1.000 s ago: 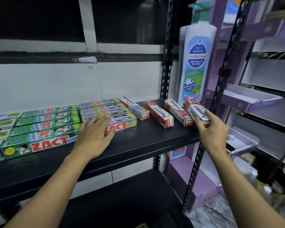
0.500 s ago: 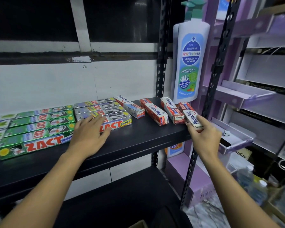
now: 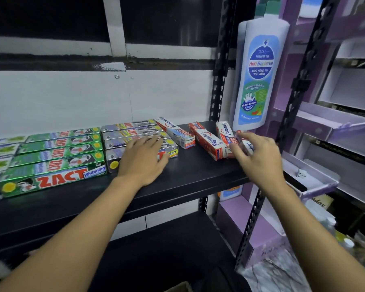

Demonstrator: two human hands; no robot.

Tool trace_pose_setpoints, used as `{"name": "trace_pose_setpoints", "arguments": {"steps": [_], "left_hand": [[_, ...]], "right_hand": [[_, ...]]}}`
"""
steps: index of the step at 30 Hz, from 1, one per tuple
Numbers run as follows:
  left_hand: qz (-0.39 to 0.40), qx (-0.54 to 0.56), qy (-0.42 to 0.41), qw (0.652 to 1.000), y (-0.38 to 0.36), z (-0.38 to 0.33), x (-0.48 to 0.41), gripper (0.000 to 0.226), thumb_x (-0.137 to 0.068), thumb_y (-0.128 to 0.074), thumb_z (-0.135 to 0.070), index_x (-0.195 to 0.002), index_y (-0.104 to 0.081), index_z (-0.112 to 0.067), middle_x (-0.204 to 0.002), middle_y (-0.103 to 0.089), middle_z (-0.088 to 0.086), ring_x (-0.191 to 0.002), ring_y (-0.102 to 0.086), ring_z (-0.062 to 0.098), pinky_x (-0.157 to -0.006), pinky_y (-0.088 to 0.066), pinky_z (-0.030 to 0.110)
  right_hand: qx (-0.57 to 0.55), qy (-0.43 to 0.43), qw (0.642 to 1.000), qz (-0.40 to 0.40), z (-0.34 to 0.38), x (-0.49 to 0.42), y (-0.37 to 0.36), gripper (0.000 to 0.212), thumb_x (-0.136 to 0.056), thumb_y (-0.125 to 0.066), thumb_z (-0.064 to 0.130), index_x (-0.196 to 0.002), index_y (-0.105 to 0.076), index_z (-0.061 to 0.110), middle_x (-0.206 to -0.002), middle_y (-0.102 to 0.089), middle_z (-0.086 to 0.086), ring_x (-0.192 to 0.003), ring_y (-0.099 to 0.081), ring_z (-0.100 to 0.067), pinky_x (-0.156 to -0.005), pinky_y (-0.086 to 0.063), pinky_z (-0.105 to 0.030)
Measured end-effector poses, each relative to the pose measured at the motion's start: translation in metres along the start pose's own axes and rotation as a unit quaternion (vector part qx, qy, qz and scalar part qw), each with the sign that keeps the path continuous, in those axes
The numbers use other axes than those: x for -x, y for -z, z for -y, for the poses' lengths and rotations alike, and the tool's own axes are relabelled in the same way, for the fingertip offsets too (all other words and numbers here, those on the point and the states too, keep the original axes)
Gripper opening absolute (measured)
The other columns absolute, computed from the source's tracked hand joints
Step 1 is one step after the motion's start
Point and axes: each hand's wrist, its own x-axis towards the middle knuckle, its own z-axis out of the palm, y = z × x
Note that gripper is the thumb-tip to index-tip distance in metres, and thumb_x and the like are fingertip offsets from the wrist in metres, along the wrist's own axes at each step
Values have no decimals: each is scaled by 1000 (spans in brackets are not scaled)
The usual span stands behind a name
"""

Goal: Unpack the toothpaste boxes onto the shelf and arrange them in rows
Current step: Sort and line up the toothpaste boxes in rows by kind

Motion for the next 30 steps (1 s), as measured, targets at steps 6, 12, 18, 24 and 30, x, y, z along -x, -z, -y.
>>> {"name": "trace_pose_setpoints", "arguments": {"steps": [6,12,18,24,30], "left_hand": [[-40,20,15,999,-8,1,0,48,-102,-37,-41,-143,-50,-20,-150,-48,0,-138,-43,21,-111,-30,37],[-67,37,17,997,-12,3,-3,42,-99,-41,-36,-134,-60,-20,-138,-60,-1,-126,-53,20,-103,-39,37],[-73,37,24,996,-15,5,-5,43,-100,-40,-38,-134,-60,-22,-139,-59,-3,-128,-52,18,-105,-38,38],[-80,49,22,995,-15,5,-2,41,-100,-43,-35,-133,-61,-19,-137,-61,-1,-127,-53,20,-104,-38,39],[-77,49,24,996,-12,4,-1,40,-100,-42,-33,-132,-61,-19,-133,-62,-2,-125,-53,19,-102,-38,38]], "right_hand": [[9,65,974,216,57,-69,-32,47,-85,-64,54,-126,-65,30,-123,-68,4,-115,-61,-20,-95,-47,-32],[146,96,929,327,71,-96,-60,41,-94,-56,41,-132,-61,25,-132,-61,-8,-120,-55,-30,-96,-43,-32],[151,77,922,349,60,-71,-59,30,-102,-39,27,-126,-54,16,-124,-54,-16,-114,-52,-33,-83,-39,-34],[91,65,944,310,58,-36,-25,24,-98,-49,30,-108,-60,11,-114,-62,-14,-103,-57,-32,-77,-39,-33],[109,45,937,328,64,-28,-5,51,-95,-56,41,-140,-49,19,-137,-56,-9,-124,-51,-31,-95,-41,-33]]}}
